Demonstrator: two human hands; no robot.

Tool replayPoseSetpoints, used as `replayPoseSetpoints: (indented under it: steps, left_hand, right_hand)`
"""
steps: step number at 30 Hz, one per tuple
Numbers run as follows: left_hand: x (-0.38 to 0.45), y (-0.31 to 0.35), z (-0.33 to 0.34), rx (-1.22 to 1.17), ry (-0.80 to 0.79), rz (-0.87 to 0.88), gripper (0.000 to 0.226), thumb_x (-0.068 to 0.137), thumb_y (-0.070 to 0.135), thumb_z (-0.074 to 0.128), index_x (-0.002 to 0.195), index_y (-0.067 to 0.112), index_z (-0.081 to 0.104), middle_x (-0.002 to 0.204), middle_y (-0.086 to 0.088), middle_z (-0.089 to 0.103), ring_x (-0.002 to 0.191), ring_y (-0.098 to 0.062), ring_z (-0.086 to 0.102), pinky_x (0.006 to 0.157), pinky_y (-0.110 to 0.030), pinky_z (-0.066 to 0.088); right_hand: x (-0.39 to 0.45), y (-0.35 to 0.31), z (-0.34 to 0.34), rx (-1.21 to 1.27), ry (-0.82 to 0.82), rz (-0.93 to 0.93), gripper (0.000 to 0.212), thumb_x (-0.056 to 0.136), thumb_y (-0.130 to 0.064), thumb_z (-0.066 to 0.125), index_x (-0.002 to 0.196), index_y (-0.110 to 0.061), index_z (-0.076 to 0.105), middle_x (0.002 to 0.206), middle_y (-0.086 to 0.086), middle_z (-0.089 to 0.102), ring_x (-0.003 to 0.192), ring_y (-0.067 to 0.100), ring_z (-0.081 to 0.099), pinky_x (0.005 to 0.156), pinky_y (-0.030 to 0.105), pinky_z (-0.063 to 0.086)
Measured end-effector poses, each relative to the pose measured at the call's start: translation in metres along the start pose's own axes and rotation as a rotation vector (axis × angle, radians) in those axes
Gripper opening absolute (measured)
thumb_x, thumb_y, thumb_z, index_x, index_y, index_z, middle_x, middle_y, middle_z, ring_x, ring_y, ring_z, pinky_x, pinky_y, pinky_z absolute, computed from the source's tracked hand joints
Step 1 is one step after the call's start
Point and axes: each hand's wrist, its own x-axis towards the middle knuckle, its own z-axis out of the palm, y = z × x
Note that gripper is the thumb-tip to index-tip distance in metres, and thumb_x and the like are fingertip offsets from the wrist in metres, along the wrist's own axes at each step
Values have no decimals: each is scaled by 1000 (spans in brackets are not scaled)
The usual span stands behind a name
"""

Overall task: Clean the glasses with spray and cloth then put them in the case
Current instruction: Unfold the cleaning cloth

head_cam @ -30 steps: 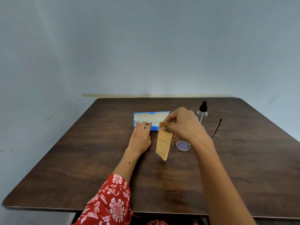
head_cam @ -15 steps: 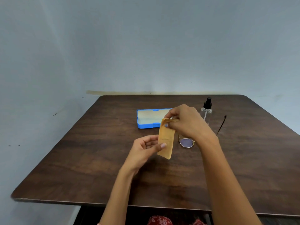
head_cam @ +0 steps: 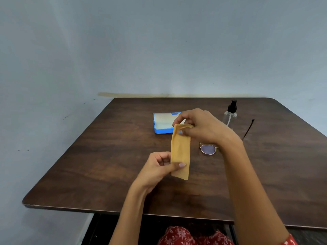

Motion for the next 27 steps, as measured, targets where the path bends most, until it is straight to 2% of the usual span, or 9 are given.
replayPoseSetpoints:
  steps: [3, 8, 11, 14, 17, 19, 22, 24, 27]
  left_hand:
    - [-2, 4, 2, -40, -11, -9, 47, 65, 30, 77, 106, 7, 68, 102, -15, 72, 100, -29, 67, 89, -42, 54]
    - [-11, 5, 2, -55, -48, 8, 34, 69, 26, 75, 99, 10, 72, 97, -16, 73, 95, -27, 69, 82, -35, 56]
    - [-14, 7, 5, -86, -35, 29, 35, 71, 24, 74, 103, 10, 71, 98, -15, 73, 94, -27, 70, 78, -33, 57]
    - [-15, 9, 10, -131, -7, 59, 39, 71, 21, 74, 108, 11, 69, 98, -17, 73, 93, -28, 70, 77, -35, 57]
    - [-13, 10, 12, -170, 72, 89, 40, 72, 16, 72, 110, 7, 67, 99, -20, 71, 93, -28, 68, 80, -40, 57]
    - [-12, 10, 12, -189, 135, 80, 41, 72, 19, 70, 111, 5, 67, 104, -21, 70, 99, -31, 65, 87, -46, 53]
    - [-11, 11, 11, -219, 180, 52, 35, 73, 26, 67, 104, 10, 71, 103, -16, 71, 98, -25, 66, 85, -42, 55]
    - [-11, 10, 11, -240, 186, 51, 30, 73, 25, 66, 99, 12, 72, 97, -10, 73, 91, -17, 67, 79, -35, 56]
    - [-11, 9, 12, -228, 193, 54, 29, 73, 24, 66, 99, 14, 72, 99, -9, 73, 93, -18, 68, 81, -35, 56]
  right_hand:
    - [1, -1, 1, -1, -34, -16, 23, 81, -10, 66, 93, -30, 65, 83, 3, 64, 82, 14, 52, 67, 25, 41]
    - [3, 1, 4, -3, 80, -24, 28, 74, -8, 73, 96, -25, 67, 80, -4, 57, 70, 4, 51, 59, 17, 40]
    - [2, 3, 11, 10, 111, -4, 30, 73, -9, 76, 98, -23, 66, 87, -1, 61, 78, 9, 55, 72, 24, 48]
    - [-3, 5, 22, 46, 147, 9, 33, 77, -10, 73, 105, -22, 64, 98, 0, 66, 89, 9, 57, 84, 28, 49]
    - [-12, 6, 34, -8, 278, -23, 36, 82, -11, 67, 116, -21, 60, 113, 1, 64, 104, 16, 56, 91, 36, 48]
    - [-23, 6, 41, -14, 430, -50, 29, 84, -15, 65, 111, -22, 61, 108, -2, 66, 98, 17, 60, 88, 39, 49]
    - [-38, 13, 46, -24, 589, 16, 5, 83, -30, 66, 85, -26, 63, 78, -12, 68, 75, 10, 63, 74, 36, 52]
    - [-43, 21, 46, 37, 515, 119, 17, 80, -40, 66, 76, -25, 62, 65, -13, 65, 69, 7, 62, 70, 33, 51]
    - [-41, 29, 48, 321, 275, 218, 20, 77, -41, 72, 83, -25, 62, 70, -6, 70, 72, 9, 66, 71, 35, 55]
